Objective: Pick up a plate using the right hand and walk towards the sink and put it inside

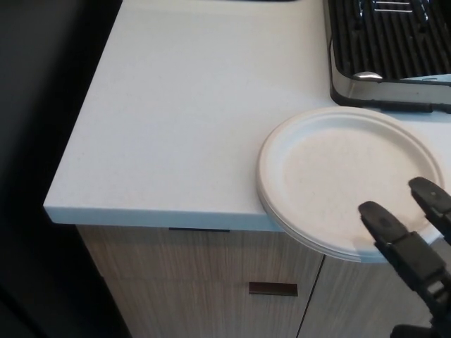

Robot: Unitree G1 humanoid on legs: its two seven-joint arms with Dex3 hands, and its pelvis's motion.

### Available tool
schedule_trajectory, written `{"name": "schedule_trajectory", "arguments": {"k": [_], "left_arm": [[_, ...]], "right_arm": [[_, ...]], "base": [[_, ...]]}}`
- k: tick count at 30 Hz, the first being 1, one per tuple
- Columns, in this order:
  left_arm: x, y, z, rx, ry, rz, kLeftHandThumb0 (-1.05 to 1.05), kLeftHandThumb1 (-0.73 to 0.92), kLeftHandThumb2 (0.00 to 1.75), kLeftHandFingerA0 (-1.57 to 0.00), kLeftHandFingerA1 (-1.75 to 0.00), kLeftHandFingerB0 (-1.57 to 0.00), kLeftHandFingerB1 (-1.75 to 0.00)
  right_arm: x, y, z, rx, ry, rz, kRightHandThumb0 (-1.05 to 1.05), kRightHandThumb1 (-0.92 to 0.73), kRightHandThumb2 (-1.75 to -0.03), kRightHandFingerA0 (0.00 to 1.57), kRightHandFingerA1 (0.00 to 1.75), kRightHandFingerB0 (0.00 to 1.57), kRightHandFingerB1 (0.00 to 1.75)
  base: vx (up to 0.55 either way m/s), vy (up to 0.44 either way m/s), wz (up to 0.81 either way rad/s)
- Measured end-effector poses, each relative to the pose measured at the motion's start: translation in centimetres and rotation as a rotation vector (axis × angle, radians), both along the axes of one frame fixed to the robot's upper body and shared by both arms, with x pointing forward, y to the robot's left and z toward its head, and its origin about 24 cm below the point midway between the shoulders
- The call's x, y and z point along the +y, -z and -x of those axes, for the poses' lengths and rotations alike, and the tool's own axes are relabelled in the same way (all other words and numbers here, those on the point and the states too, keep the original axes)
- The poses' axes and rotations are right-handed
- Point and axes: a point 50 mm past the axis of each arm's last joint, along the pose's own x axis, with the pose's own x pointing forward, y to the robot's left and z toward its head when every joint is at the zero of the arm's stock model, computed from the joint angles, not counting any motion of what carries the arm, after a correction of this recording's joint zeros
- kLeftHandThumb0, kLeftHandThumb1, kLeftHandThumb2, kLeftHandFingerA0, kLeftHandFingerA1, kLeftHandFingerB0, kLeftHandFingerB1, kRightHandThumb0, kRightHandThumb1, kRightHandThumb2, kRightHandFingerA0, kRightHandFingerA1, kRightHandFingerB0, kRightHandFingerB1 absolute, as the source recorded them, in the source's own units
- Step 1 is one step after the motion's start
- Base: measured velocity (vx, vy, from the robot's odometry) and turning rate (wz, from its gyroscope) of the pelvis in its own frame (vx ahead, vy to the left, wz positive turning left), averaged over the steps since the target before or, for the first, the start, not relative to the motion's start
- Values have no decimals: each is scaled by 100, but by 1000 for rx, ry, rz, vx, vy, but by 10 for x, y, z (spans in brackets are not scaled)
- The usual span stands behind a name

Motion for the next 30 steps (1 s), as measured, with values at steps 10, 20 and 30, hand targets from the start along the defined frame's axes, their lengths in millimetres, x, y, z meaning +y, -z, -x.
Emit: {"name": "schedule_trajectory", "arguments": {"k": [10, 20, 30], "left_arm": [[0, 1, 1, -8, -5, -3, 4, 56, 175, -104, -168, -92, -154], [2, 1, 2, -18, -14, -6, 7, 57, 175, -104, -168, -93, -153], [1, 1, 2, -19, -16, -3, 3, 79, 166, -117, -147, -107, -134]], "right_arm": [[4, 20, -22, 51, 19, 116, -71, -44, -78, 0, 0, 0, 0], [6, 39, -34, 88, 59, 158, -68, -42, -77, 0, 0, 0, 2], [7, 46, -43, 64, 81, 148, -59, -34, -70, 0, 9, 0, 14]], "base": [[0, 0, 0], [0, 0, 0], [0, 0, 0]]}}
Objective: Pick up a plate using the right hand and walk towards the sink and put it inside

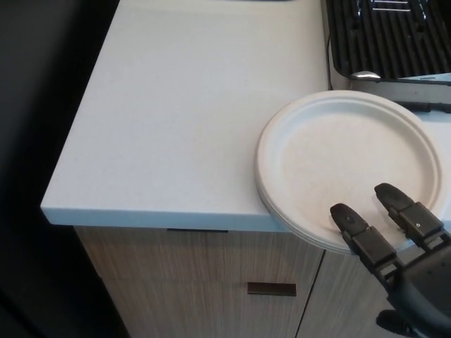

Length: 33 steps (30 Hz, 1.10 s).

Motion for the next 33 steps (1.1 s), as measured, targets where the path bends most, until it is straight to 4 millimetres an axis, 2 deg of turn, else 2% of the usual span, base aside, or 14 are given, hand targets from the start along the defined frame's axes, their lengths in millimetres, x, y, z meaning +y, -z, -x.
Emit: {"name": "schedule_trajectory", "arguments": {"k": [1, 9, 10, 11, 12, 14, 17, 19, 22, 24, 26, 28, 29, 33], "left_arm": [[0, 0, 0, 0, 0, 0, 2, 51, 175, -113, -165, -95, -150], [-2, -3, -4, -1, 73, -39, 3, 55, 175, -146, -155, -127, -145], [-3, -4, -5, -4, 83, -44, 2, 45, 132, -156, -148, -150, -143], [-5, -5, -4, -8, 105, -55, 2, 45, 132, -156, -148, -150, -143], [-5, -5, -4, -10, 111, -59, 11, 56, 175, -143, -157, -125, -148], [-6, -6, 0, -14, 146, -80, 13, 58, 175, -141, -156, -125, -147], [-6, -5, 9, -4, 163, -94, 6, 51, 136, -157, -150, -153, -146], [-3, -3, 20, 13, 171, -105, 9, 54, 138, -157, -152, -155, -148], [1, 0, 42, 53, 183, -125, 10, 59, 141, -157, -152, -155, -148], [4, 3, 60, 102, 199, -141, 14, 68, 145, -157, -151, -153, -146], [7, 4, 75, 146, 216, -156, 33, 63, 175, -136, -159, -123, -141], [9, 6, 88, 183, 226, -167, 15, 68, 144, -156, -151, -151, -145], [11, 7, 96, 209, 231, -173, 32, 61, 175, -136, -160, -121, -140], [11, 9, 112, 254, 238, -173, 34, 62, 175, -133, -160, -120, -141]], "right_arm": [[0, 0, -1, -4, 1, -3, -49, -46, -55, 0, 33, 5, 26], [-4, 3, -6, -70, 4, -60, -35, -60, -59, 29, 44, 23, 29], [-5, 3, -7, -78, 2, -66, -24, -43, -93, 29, 59, 14, 50], [-4, 3, -9, -96, -4, -77, -24, -43, -93, 29, 59, 14, 50], [-4, 2, -9, -100, -6, -79, -28, -67, -60, 40, 45, 30, 31], [-4, 2, -13, -133, -20, -99, -26, -72, -61, 43, 47, 32, 32], [-2, 1, -17, -169, -43, -120, -13, -85, -72, 65, 91, 43, 38], [0, -2, -21, -202, -62, -135, -10, -84, -78, 78, 164, 53, 48], [3, -8, -27, -260, -96, -163, -23, -79, -67, 78, 139, 56, 57], [6, -9, -30, -284, -120, -187, -34, -80, -63, 76, 168, 65, 69], [9, -11, -32, -304, -143, -207, -30, -84, -60, 77, 175, 64, 72], [11, -11, -32, -319, -159, -222, -28, -80, -60, 77, 174, 66, 76], [12, -12, -33, -330, -169, -232, -29, -79, -60, 75, 175, 66, 79], [15, -11, -33, -352, -196, -254, -31, -78, -59, 70, 175, 67, 84]], "base": [[0, 0, 0], [0, 0, 0], [0, 0, 0], [0, 0, 0], [0, 0, 0], [0, 0, 0], [0, 0, 0], [0, 0, 0], [0, 0, 0], [0, 0, 0], [0, 0, 0], [0, 0, 0], [0, 0, 0], [0, 0, 0]]}}
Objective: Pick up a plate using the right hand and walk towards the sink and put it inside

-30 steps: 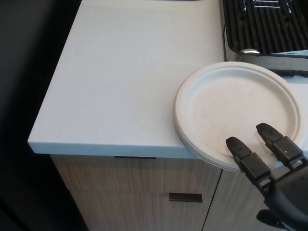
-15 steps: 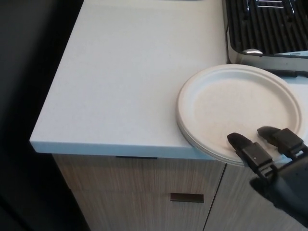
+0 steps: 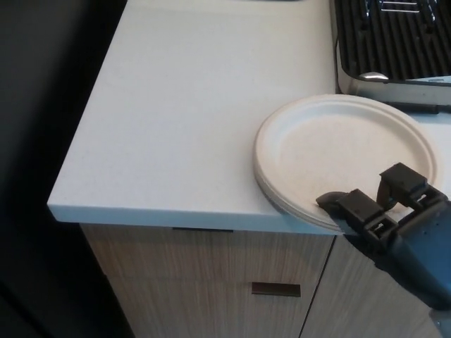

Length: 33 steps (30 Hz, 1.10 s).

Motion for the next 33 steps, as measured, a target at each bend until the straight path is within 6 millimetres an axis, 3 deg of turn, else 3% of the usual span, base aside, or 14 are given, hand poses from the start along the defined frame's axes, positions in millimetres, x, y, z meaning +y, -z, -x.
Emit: {"name": "schedule_trajectory", "arguments": {"k": [5, 6, 7, 14, 18, 19, 24, 25, 26, 27, 28, 30, 31, 33], "left_arm": [[-1, -1, 9, 19, 10, -11, 27, 50, 175, -132, -165, -120, -148], [-1, -1, 9, 18, 11, -13, 15, 73, 147, -156, -152, -150, -145], [-1, -2, 9, 15, 12, -16, 32, 61, 175, -133, -159, -118, -141], [-1, -3, 10, 11, 20, -24, 27, 50, 175, -126, -169, -115, -149], [-1, -4, 9, -9, 24, -28, 27, 52, 175, -125, -172, -115, -153], [-1, -4, 9, -13, 24, -28, 9, 77, 147, -151, -148, -144, -141], [-1, -7, 8, -41, 26, -40, 10, 76, 148, -153, -150, -148, -144], [0, -7, 9, -45, 25, -42, 21, 52, 175, -128, -173, -115, -156], [0, -8, 9, -51, 24, -44, 11, 74, 147, -154, -150, -148, -144], [0, -8, 9, -56, 23, -46, 11, 74, 147, -154, -150, -148, -144], [0, -9, 9, -61, 23, -48, 21, 49, 175, -132, -170, -120, -150], [1, -10, 10, -70, 22, -52, 22, 53, 175, -130, -174, -115, -156], [1, -10, 10, -73, 20, -54, 12, 78, 150, -157, -153, -150, -147], [2, -12, 10, -87, 14, -61, 11, 78, 150, -157, -153, -151, -147]], "right_arm": [[2, 1, 0, -25, -32, -26, -26, -81, -59, 68, 171, 68, 92], [2, 1, 0, -31, -36, -29, -23, -81, -59, 68, 170, 68, 92], [2, 0, -1, -40, -42, -34, -22, -82, -59, 68, 170, 69, 92], [3, 1, 0, -93, -77, -61, -15, -82, -64, 63, 169, 65, 92], [3, 0, 2, -132, -85, -84, -10, -79, -82, 66, 161, 64, 96], [2, 0, 2, -139, -87, -88, -13, -79, -87, 70, 149, 66, 95], [-2, -5, 4, -197, -99, -117, -12, -83, -81, 69, 159, 66, 98], [-3, -6, 4, -211, -102, -122, -12, -85, -76, 71, 170, 64, 102], [-5, -10, 4, -233, -103, -132, -8, -81, -80, 56, 172, 68, 98], [-8, -14, 4, -258, -104, -141, -8, -81, -80, 56, 172, 68, 98], [-10, -19, 4, -283, -106, -146, -9, -87, -66, 70, 170, 68, 99], [-16, -29, 4, -338, -112, -157, -4, -87, -66, 69, 173, 70, 98], [-19, -34, 3, -364, -115, -163, -11, -85, -69, 74, 175, 75, 100], [-29, -51, 5, -447, -118, -176, -8, -76, -82, 66, 174, 75, 99]], "base": [[0, 0, 0], [0, 0, 0], [0, 0, 0], [0, 0, 0], [0, 0, 0], [0, 0, 0], [0, 0, 0], [0, 0, 0], [0, 0, 0], [0, 0, 0], [0, 0, 0], [0, 0, 0], [0, 0, 0], [0, 0, 0]]}}
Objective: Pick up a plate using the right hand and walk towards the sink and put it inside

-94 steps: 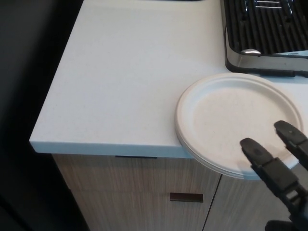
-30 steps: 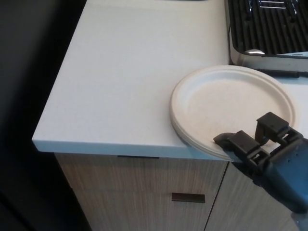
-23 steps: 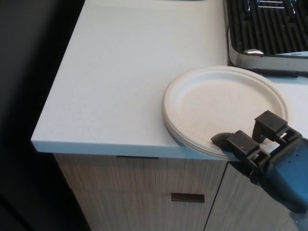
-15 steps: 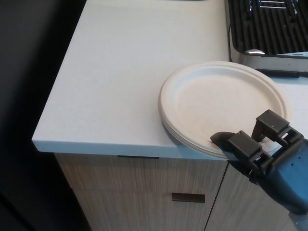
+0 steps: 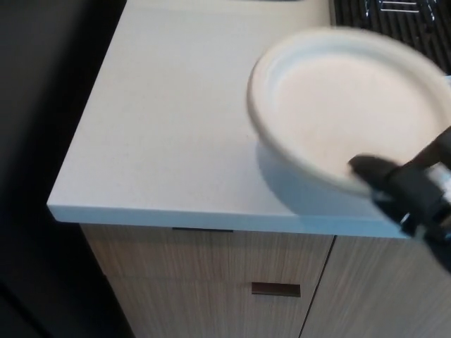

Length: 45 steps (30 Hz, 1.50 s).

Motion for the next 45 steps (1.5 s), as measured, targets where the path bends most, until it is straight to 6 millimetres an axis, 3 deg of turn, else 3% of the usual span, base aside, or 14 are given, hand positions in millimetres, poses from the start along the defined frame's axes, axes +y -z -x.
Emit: {"name": "schedule_trajectory", "arguments": {"k": [1, 2, 3, 6, 9, 11, 15, 17, 18, 19, 23, 34, 38, 45], "left_arm": [[1, -1, 0, -7, -3, -2, 11, 77, 149, -157, -153, -151, -147], [2, -1, -1, -15, -7, -5, 11, 77, 149, -157, -153, -151, -147], [2, -1, -1, -19, -9, -6, 10, 79, 150, -157, -153, -151, -147], [4, -2, -3, -36, -18, -10, 9, 71, 146, -157, -153, -152, -147], [5, -2, -6, -54, -20, -12, 9, 69, 146, -157, -153, -153, -147], [5, -3, -9, -67, -17, -14, 10, 74, 148, -157, -153, -149, -146], [5, -6, -16, -91, -7, -19, 9, 71, 147, -157, -153, -150, -146], [5, -6, -18, -98, -6, -20, 9, 68, 145, -157, -153, -152, -147], [5, -6, -19, -101, -6, -20, 9, 67, 145, -157, -153, -152, -147], [5, -6, -20, -105, -5, -21, 9, 67, 145, -157, -153, -152, -147], [5, -8, -25, -121, -6, -25, 9, 72, 147, -157, -153, -152, -148], [10, -10, -27, -143, -37, -34, 8, 67, 145, -157, -153, -153, -148], [10, -10, -28, -146, -38, -34, 10, 65, 144, -157, -153, -152, -148], [10, -12, -31, -164, -37, -37, 10, 71, 147, -157, -154, -152, -148]], "right_arm": [[-4, -8, 1, -35, 2, -5, -13, -74, -84, 85, 173, 79, 103], [-9, -16, 2, -72, 3, -11, -13, -74, -84, 85, 173, 79, 103], [-11, -20, 3, -92, 3, -14, -9, -73, -84, 67, 173, 73, 99], [-21, -35, 8, -172, 6, -10, -13, -81, -75, 69, 165, 72, 89], [-29, -44, 11, -211, 12, -2, -13, -73, -80, 75, 164, 79, 88], [-34, -49, 13, -234, 17, 3, -19, -72, -80, 81, 174, 80, 95], [-47, -57, 18, -257, 49, 7, -25, -75, -78, 82, 172, 73, 98], [-56, -59, 21, -255, 75, 11, -21, -70, -83, 82, 171, 77, 104], [-59, -60, 22, -254, 84, 12, -21, -67, -81, 95, 173, 73, 107], [-63, -61, 23, -255, 93, 18, -16, -66, -90, 82, 170, 76, 107], [-72, -65, 28, -254, 121, 25, -13, -54, -102, 80, 168, 80, 102], [-81, -57, 34, -149, 139, 30, -10, -52, -100, 83, 164, 84, 101], [-81, -56, 34, -125, 137, 31, -18, -65, -97, 81, 168, 85, 100], [-78, -56, 32, -91, 125, 26, -22, -66, -107, 85, 162, 85, 108]], "base": [[0, 0, 0], [0, 0, 0], [0, 0, 0], [0, 0, 0], [0, 0, 0], [0, 0, 0], [0, 0, 0], [0, 0, 0], [0, 0, 0], [0, 0, 0], [0, 0, 0], [0, 0, 0], [-3, -2, 2], [-22, -30, 6]]}}
